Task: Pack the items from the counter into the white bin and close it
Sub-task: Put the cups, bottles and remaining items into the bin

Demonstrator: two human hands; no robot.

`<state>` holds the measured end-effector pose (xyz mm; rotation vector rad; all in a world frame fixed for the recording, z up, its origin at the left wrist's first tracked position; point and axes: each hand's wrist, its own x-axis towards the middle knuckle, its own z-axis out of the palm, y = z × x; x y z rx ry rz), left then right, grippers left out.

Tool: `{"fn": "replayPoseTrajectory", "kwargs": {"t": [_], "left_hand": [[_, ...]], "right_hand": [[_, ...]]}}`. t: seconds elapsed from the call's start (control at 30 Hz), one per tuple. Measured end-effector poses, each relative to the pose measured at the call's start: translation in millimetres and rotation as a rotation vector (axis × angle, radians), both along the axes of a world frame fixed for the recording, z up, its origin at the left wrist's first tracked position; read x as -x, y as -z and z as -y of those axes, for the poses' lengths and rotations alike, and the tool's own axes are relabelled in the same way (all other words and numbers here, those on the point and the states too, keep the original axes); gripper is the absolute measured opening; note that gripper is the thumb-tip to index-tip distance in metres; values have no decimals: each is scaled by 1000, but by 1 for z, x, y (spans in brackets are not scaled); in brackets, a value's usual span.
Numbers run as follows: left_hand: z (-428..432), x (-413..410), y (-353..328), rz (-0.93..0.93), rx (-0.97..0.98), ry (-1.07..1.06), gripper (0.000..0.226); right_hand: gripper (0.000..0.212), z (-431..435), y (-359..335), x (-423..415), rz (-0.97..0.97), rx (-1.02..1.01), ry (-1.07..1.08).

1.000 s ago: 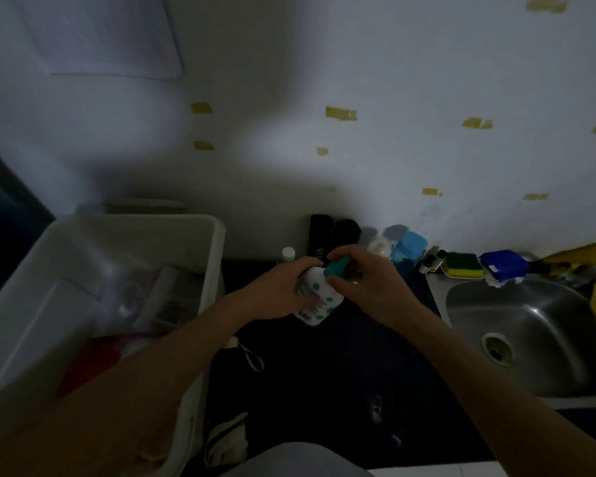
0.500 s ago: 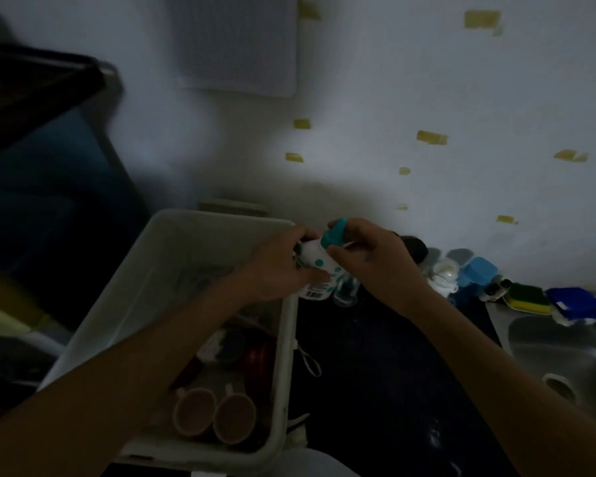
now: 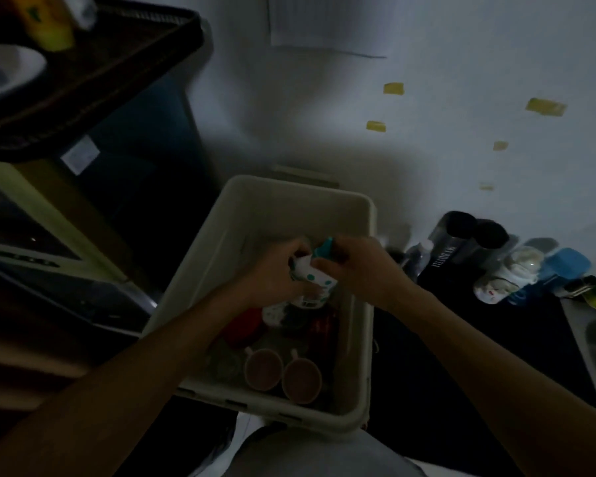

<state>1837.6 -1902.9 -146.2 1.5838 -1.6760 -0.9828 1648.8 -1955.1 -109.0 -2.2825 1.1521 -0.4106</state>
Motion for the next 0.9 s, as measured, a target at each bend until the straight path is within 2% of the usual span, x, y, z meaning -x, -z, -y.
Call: {"fn": "replayPoseTrajectory", "kwargs": {"t": [0.33, 0.5, 0.6, 0.7, 0.83, 0.9], "left_hand": [[-27, -48, 68, 143, -123, 53, 40], [-33, -56, 84, 90, -142, 129, 60], [-31, -65, 100, 137, -171, 132, 55], [-29, -69, 113, 198, -198, 148, 59], [-30, -70, 117, 244, -171, 176, 47], [-34, -72, 118, 234, -141, 174, 50]], "right_hand": [[34, -34, 59, -46, -24, -179, -35], [38, -42, 77, -61, -41, -176, -31], [37, -45, 87, -65, -28, -189, -7], [36, -46, 95, -68, -70, -205, -15], [35, -50, 101, -68, -81, -230, -47], [32, -52, 103, -70, -92, -235, -78]]}}
